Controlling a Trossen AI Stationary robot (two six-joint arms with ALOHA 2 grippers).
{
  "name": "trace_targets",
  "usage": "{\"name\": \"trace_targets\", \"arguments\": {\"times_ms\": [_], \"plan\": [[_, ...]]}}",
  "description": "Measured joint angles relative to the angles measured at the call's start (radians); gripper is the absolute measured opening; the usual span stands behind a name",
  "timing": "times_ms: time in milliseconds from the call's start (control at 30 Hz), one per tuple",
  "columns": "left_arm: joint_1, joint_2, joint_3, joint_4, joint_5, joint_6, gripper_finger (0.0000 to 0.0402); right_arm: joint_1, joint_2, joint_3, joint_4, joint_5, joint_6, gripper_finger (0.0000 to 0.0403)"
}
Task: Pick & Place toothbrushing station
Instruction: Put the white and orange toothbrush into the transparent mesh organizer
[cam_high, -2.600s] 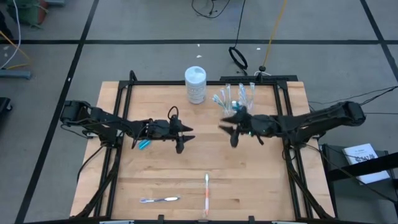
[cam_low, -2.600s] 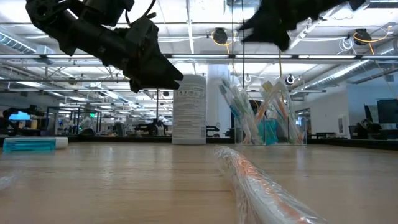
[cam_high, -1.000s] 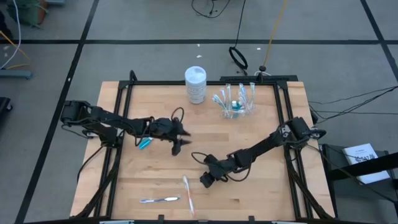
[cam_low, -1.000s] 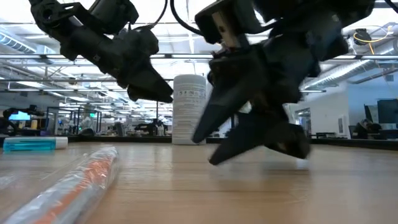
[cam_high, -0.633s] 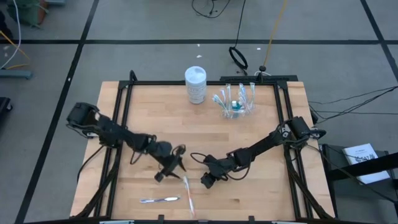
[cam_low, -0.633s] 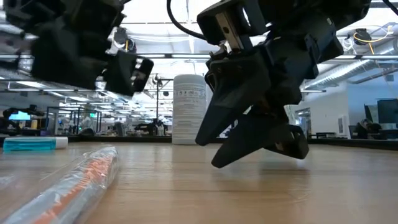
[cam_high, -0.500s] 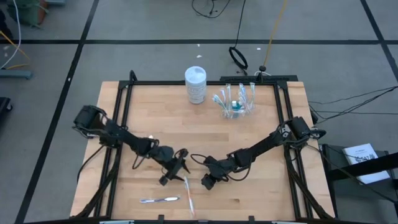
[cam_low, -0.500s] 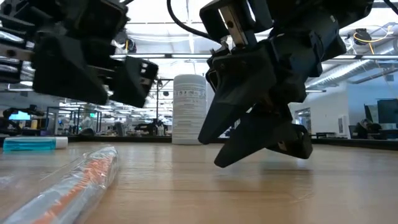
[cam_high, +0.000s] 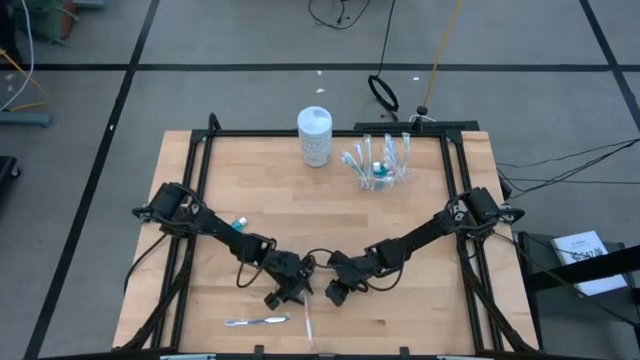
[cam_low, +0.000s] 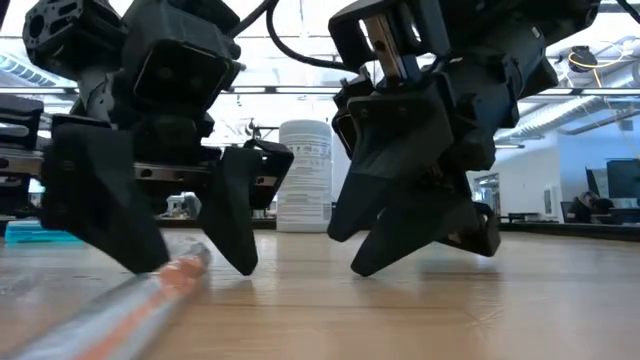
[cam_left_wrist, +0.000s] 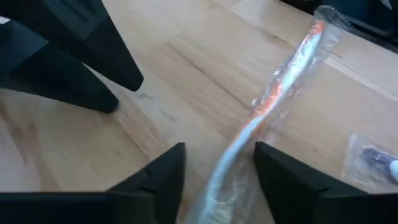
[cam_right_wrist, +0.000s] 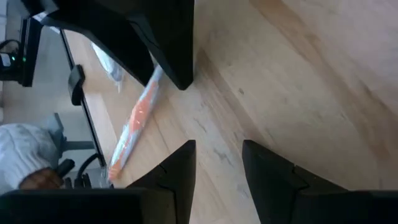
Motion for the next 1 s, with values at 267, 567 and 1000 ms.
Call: {"name": "trace_targets", "arguments": {"times_ms": [267, 567, 1000], "plan": [[0.011, -0.025, -0.003, -0.011, -0.046, 0.003, 0.0062, 0.000, 0.000, 0.000, -0.002, 0.001, -0.110, 0.0128], [0.085, -0.159, -0.005, -0.094, -0.209, 0.008, 0.0021, -0.039, -0.027, 0.001, -0.024, 0.008, -0.352, 0.0128], [0.101, -0.188, -0.005, -0.077, -0.334, 0.137, 0.0014, -0.184, -0.072, 0.001, -0.053, -0.072, -0.500, 0.0125]]}}
